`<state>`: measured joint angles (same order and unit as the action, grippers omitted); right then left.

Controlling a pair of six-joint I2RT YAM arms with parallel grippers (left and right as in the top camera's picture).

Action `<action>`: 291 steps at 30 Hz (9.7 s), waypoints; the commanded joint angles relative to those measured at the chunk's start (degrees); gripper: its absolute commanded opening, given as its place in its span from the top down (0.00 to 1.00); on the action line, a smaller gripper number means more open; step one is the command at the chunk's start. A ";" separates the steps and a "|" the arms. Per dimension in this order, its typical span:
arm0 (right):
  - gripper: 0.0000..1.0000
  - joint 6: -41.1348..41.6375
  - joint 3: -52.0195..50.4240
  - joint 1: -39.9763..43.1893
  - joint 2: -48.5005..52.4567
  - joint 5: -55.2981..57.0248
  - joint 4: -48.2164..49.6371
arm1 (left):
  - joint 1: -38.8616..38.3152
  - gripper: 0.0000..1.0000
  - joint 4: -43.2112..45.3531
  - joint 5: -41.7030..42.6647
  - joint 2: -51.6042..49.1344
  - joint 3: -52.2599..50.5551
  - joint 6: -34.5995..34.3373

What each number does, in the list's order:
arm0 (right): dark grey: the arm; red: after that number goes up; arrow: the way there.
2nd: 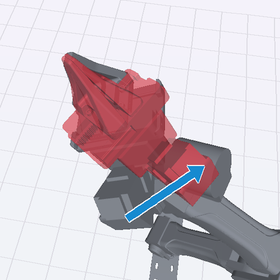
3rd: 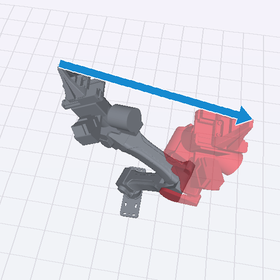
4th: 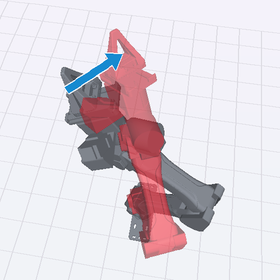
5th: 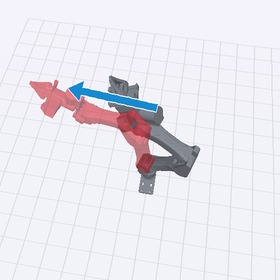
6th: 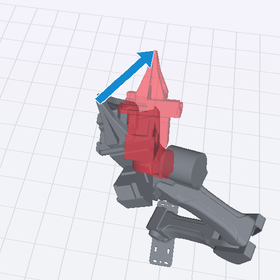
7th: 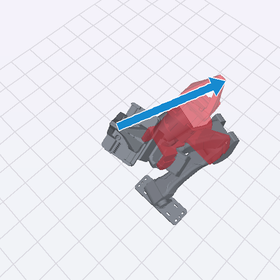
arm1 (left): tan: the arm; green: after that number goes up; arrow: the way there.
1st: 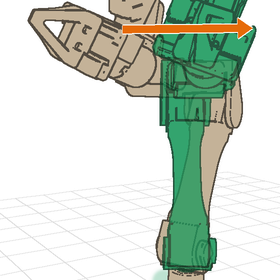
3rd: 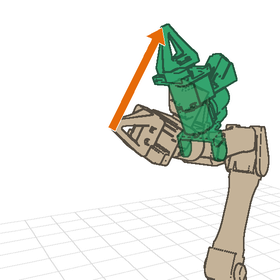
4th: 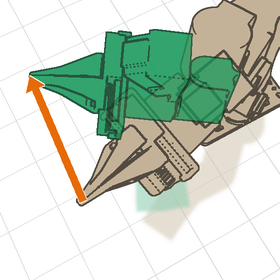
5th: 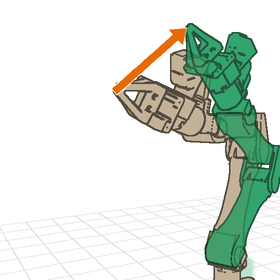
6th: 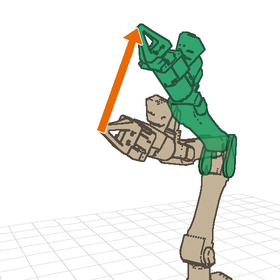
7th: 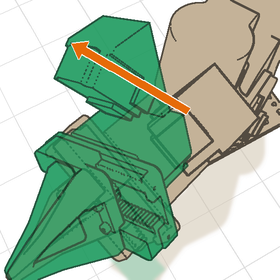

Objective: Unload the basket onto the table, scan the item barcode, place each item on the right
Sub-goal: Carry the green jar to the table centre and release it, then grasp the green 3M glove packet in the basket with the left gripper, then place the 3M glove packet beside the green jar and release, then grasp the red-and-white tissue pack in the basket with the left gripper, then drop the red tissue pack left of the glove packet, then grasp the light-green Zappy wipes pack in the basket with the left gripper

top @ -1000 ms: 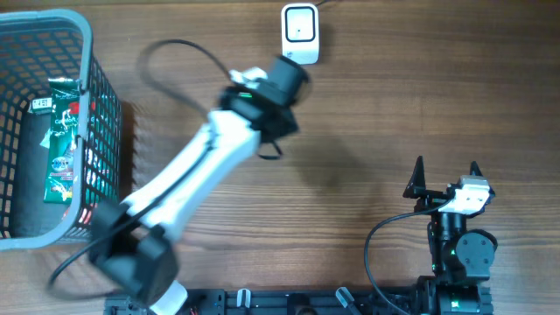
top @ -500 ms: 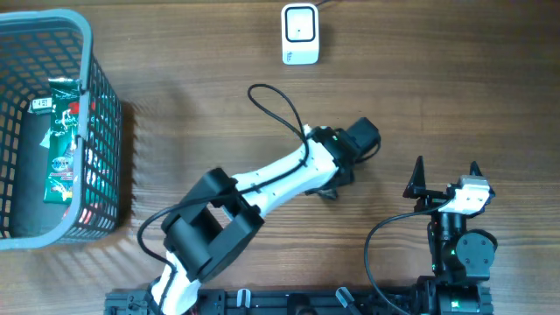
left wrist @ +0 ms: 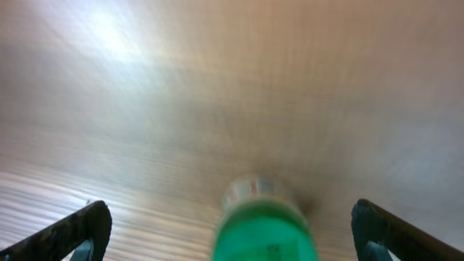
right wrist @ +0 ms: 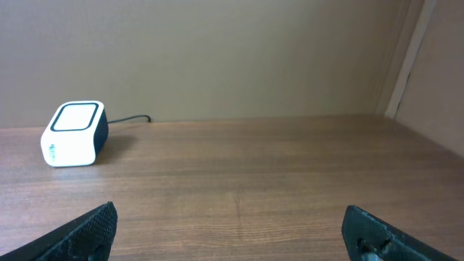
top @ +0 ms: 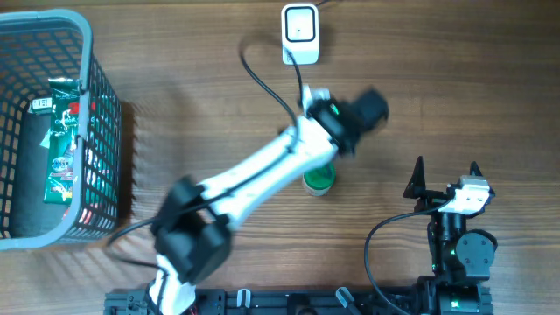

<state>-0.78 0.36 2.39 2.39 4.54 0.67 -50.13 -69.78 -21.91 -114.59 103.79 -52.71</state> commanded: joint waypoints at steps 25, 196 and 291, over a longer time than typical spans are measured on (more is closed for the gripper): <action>0.00 -0.68 -0.07 0.09 -0.24 -0.72 0.13 | 92.80 0.00 10.69 29.40 9.29 -12.20 36.06; 0.00 -0.68 -0.07 0.09 -0.24 -0.72 0.13 | 80.24 0.96 3.76 6.08 5.07 -31.50 -2.12; 0.00 -0.66 -0.07 0.09 -0.24 -0.70 0.13 | 76.08 0.00 -17.25 13.09 1.97 13.42 6.93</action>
<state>-0.78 0.36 2.39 2.39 4.51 0.67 25.56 -87.46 -11.97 -108.44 121.34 -46.81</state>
